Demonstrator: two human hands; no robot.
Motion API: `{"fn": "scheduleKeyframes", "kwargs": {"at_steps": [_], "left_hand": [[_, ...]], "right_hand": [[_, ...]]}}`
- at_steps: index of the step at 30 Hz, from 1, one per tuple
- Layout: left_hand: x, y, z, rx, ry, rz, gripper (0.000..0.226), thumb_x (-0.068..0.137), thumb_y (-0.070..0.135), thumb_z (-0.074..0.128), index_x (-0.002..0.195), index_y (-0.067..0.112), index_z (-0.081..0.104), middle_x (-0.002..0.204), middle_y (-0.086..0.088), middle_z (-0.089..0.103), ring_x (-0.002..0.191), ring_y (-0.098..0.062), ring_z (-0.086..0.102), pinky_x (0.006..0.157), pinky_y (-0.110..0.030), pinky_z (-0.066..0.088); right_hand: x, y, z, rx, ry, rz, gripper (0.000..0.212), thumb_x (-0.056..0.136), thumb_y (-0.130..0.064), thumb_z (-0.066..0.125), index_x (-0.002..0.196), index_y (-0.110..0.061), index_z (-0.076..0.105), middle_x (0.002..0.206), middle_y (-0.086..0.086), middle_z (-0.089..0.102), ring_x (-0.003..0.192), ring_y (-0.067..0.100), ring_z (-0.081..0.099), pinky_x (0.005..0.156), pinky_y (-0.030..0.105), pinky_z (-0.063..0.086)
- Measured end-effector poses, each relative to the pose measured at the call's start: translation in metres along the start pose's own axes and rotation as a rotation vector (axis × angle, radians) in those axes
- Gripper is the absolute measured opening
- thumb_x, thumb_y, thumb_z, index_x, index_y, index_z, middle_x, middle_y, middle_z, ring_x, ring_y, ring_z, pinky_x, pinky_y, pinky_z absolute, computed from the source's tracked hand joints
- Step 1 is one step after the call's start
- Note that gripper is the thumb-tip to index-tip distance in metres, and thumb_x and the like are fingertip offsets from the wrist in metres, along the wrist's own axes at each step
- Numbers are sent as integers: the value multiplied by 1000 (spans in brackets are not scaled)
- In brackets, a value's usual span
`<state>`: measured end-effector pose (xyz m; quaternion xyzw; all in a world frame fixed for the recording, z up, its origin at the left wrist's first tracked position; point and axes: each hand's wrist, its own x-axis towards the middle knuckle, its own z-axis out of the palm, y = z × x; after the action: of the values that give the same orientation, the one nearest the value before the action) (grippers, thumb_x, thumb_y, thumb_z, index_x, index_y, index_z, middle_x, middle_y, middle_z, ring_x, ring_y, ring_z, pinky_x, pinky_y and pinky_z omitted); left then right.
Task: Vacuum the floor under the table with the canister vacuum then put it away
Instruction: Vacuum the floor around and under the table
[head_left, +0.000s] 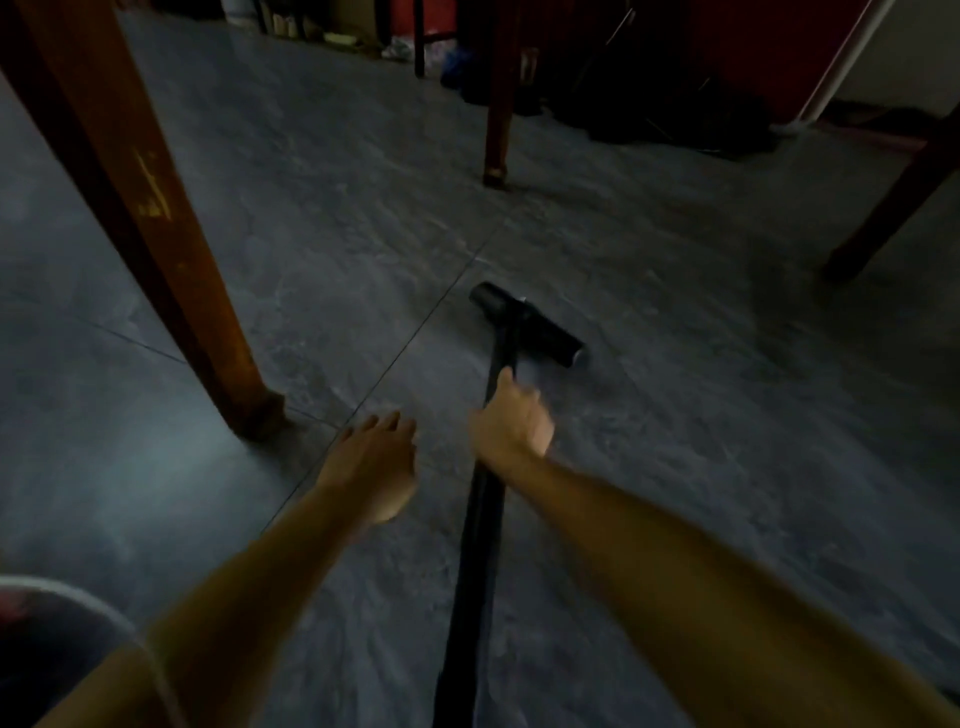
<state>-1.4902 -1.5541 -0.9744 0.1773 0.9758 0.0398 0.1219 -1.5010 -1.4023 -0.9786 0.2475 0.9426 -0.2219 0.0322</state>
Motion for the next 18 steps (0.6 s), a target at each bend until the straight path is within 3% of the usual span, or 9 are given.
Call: {"fn": "scheduleKeyframes", "kwargs": {"at_steps": [4, 9, 13, 16, 18], "left_hand": [[9, 10, 5, 61, 6, 13, 41, 98, 29, 32, 134, 11, 39, 144, -11, 41, 130, -29, 40, 107, -44, 33], [20, 23, -7, -45, 38, 8, 32, 100, 26, 32, 124, 11, 45, 126, -10, 54, 112, -26, 52, 94, -40, 41], [24, 19, -12, -146, 149, -107, 22, 97, 18, 35, 107, 12, 53, 106, -8, 60, 90, -25, 60, 80, -39, 48], [21, 19, -8, -212, 150, -204, 23, 98, 18, 33, 85, 14, 53, 92, -8, 61, 78, -20, 59, 73, -33, 49], [19, 22, -5, -244, 142, -225, 24, 99, 21, 34, 99, 13, 57, 101, -8, 63, 86, -19, 61, 78, -33, 50]], "right_hand": [[85, 6, -38, 40, -5, 58, 64, 88, -27, 59, 145, -12, 34, 134, 16, 51, 117, 33, 56, 89, 40, 50], [102, 9, -20, 48, -69, 51, 57, 94, -25, 53, 146, -10, 35, 140, 18, 46, 120, 35, 54, 94, 41, 48], [68, -18, 13, -12, -161, -165, 64, 96, -24, 49, 153, -17, 19, 147, 24, 35, 126, 39, 48, 99, 43, 44], [33, -37, 33, 0, -256, -209, 69, 98, -17, 47, 155, -18, 9, 151, 26, 27, 128, 40, 45, 100, 46, 44], [33, -34, 33, 16, -213, -191, 68, 99, -17, 44, 155, -14, 6, 150, 26, 27, 129, 38, 44, 101, 45, 43]]}}
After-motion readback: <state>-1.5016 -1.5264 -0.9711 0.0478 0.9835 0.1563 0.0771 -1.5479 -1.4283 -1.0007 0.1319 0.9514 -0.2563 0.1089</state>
